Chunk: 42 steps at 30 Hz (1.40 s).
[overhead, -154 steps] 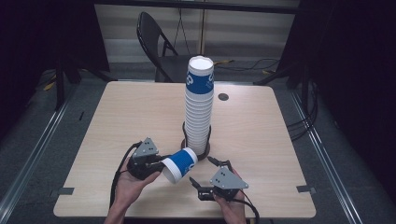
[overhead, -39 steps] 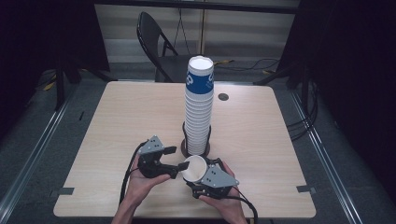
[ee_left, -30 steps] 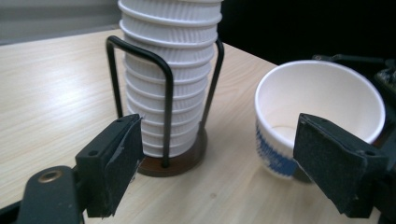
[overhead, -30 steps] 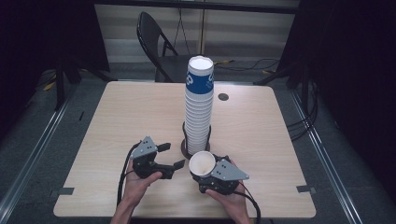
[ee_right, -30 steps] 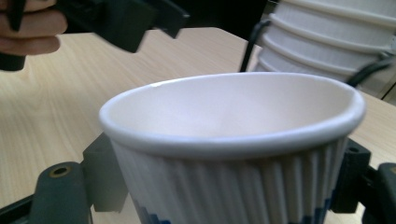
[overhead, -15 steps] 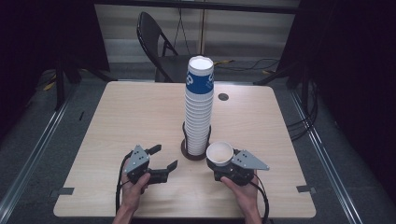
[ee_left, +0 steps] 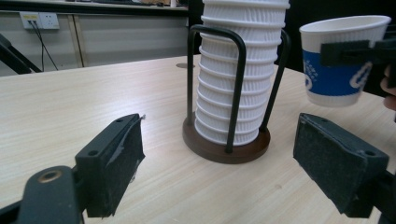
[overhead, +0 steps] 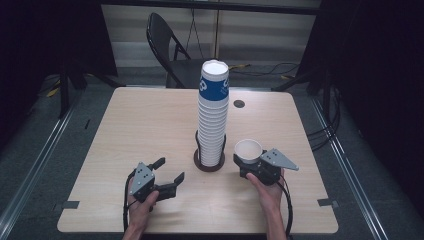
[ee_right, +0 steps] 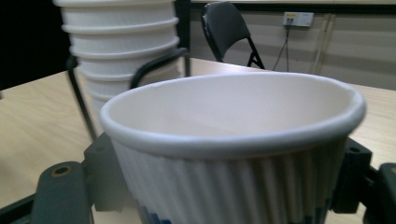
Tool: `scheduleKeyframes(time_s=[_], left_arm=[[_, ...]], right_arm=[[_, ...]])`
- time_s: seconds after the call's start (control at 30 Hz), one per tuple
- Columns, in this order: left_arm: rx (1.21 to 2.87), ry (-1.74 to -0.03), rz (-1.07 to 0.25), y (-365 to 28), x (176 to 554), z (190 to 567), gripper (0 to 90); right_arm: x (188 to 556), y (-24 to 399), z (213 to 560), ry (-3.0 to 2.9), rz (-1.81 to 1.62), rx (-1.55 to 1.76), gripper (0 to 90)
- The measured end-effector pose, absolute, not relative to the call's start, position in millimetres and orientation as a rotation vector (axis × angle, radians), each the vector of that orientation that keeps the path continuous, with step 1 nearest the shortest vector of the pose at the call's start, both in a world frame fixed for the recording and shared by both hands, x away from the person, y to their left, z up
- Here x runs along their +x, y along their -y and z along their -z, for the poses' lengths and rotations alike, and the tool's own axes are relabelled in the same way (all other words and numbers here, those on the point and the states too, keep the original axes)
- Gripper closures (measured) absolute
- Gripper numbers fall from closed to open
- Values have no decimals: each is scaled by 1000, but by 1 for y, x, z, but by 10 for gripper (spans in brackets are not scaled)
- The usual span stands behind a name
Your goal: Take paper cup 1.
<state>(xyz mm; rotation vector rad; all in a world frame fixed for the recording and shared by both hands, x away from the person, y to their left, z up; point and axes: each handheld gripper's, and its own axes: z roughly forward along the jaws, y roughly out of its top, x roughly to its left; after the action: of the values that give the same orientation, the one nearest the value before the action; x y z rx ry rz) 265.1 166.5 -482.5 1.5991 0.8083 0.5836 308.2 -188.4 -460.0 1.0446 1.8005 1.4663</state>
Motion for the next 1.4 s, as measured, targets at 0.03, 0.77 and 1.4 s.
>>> scheduleKeyframes(time_s=[0.03, 0.77, 1.4], left_arm=[[1610, -802, -589, -166, 265, 483, 158], [1603, -798, -602, -160, 259, 496, 157], [1506, -804, -585, -167, 255, 499, 156]], right_arm=[[311, 190, 461, -1799, -1462, 1050, 203], [371, 184, 474, -1800, -1440, 1173, 199], [397, 185, 491, -1837, -1414, 1202, 188]])
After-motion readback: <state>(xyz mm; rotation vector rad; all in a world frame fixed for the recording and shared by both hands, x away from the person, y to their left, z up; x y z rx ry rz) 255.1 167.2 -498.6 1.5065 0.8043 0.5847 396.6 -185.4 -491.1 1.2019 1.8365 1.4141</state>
